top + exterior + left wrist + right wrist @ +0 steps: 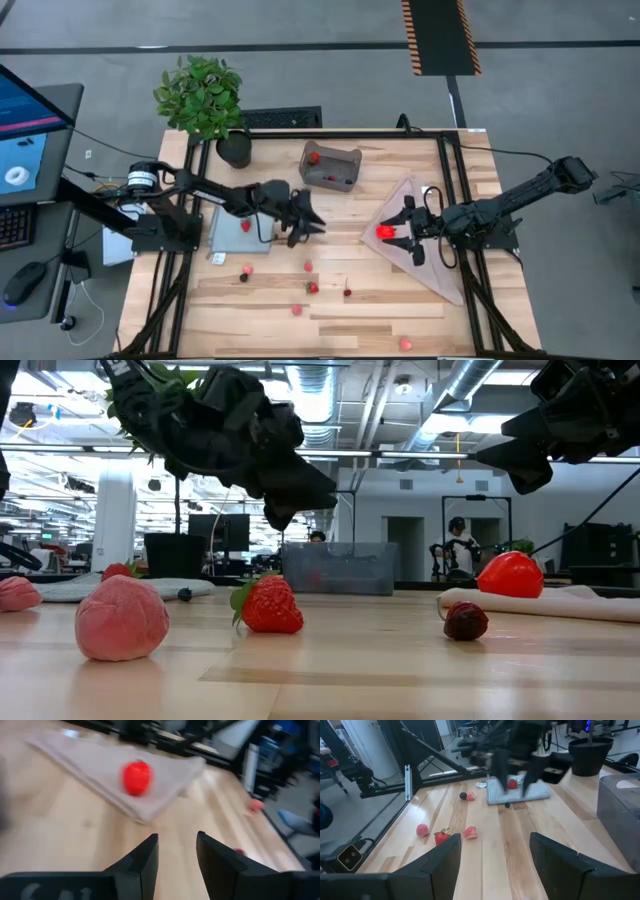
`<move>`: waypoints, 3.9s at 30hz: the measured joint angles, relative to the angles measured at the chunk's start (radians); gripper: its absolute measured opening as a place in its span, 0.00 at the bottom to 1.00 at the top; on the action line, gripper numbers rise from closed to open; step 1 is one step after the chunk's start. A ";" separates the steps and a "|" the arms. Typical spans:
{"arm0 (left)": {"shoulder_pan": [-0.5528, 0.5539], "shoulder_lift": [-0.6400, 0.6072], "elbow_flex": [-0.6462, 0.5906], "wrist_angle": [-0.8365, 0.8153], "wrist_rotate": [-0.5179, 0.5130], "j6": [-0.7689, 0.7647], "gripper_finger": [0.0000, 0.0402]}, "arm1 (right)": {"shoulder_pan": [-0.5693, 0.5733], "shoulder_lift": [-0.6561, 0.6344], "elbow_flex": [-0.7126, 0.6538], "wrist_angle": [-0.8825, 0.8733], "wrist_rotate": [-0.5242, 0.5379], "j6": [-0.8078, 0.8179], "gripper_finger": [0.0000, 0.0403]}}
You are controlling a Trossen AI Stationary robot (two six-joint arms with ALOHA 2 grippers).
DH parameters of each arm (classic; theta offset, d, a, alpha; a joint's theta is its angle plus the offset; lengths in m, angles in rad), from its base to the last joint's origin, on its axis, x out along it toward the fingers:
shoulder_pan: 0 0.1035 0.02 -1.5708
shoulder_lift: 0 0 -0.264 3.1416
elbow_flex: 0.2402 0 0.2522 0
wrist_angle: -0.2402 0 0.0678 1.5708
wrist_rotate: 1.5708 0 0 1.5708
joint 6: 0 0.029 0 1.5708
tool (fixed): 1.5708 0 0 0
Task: Pick and placing Produce into tupperware
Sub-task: Put the red cherry into the black bin
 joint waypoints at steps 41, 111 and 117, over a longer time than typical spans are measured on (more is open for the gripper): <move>-0.300 0.141 0.085 0.016 -0.301 -0.123 0.30 | -0.035 0.000 -0.001 0.003 0.000 0.000 0.65; -0.296 0.463 0.376 -0.055 -0.100 -0.338 0.30 | -0.034 0.137 0.001 0.152 -0.003 -0.020 0.65; -0.296 0.463 0.378 -0.078 -0.081 -0.358 0.30 | -0.034 0.137 0.001 0.153 -0.003 -0.021 0.65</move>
